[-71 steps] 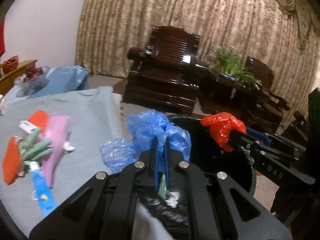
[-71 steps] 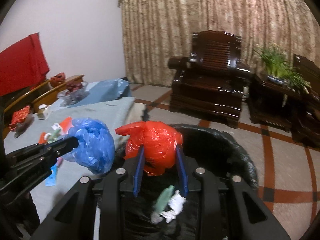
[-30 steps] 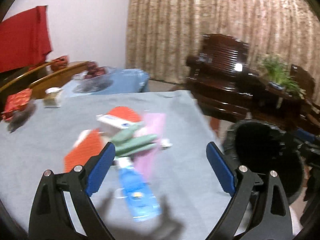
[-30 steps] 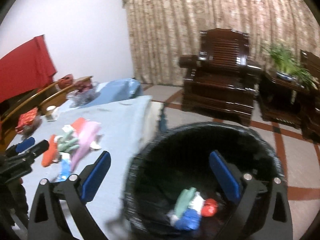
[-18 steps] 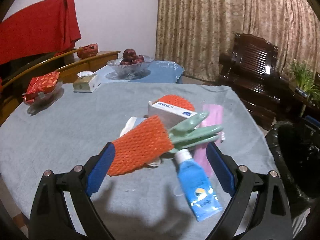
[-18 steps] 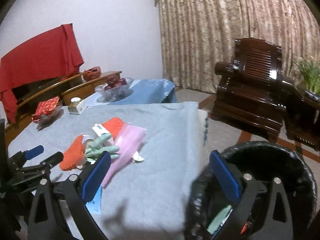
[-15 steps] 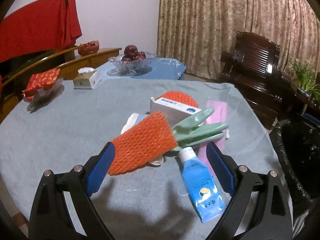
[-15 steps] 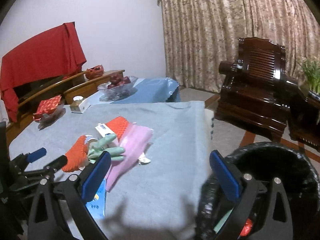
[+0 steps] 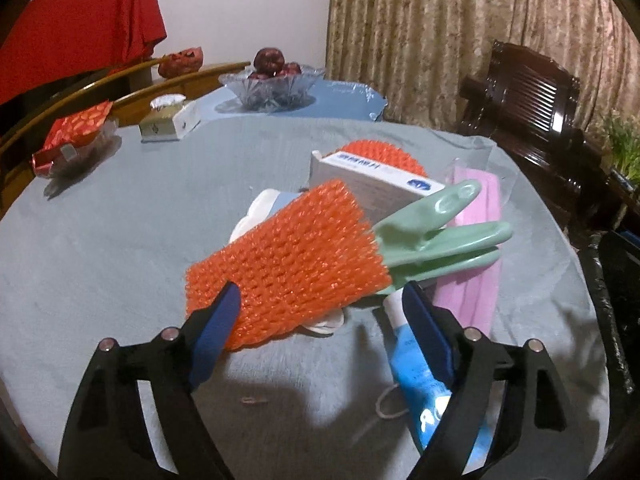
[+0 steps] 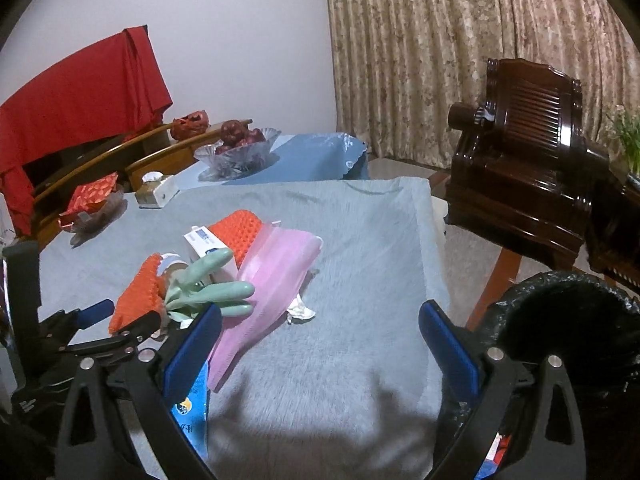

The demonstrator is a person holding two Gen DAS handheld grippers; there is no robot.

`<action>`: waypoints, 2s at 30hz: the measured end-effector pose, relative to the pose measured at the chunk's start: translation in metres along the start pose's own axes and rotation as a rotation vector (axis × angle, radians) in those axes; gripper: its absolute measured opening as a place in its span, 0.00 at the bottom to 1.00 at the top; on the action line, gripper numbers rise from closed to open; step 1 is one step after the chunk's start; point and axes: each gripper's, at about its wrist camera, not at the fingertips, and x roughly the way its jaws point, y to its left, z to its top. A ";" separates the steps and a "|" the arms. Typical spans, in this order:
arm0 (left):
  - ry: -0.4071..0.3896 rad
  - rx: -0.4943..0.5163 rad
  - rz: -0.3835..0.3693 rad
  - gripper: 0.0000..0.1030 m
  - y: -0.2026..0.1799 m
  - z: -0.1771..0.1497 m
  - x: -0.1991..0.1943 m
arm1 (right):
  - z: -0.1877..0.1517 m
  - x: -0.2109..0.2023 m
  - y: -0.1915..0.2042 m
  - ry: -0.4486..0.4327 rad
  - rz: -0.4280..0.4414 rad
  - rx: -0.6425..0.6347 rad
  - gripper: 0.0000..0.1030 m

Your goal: Collect trash

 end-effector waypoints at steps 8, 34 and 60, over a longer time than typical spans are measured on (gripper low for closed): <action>0.015 -0.019 -0.002 0.48 0.006 0.001 0.008 | -0.002 0.015 0.010 0.017 0.010 -0.017 0.94; 0.058 -0.098 -0.039 0.06 0.052 -0.026 -0.022 | -0.026 0.045 0.083 0.139 0.159 -0.116 0.59; 0.110 -0.100 0.005 0.34 0.064 -0.035 -0.001 | -0.047 0.068 0.093 0.293 0.252 -0.124 0.26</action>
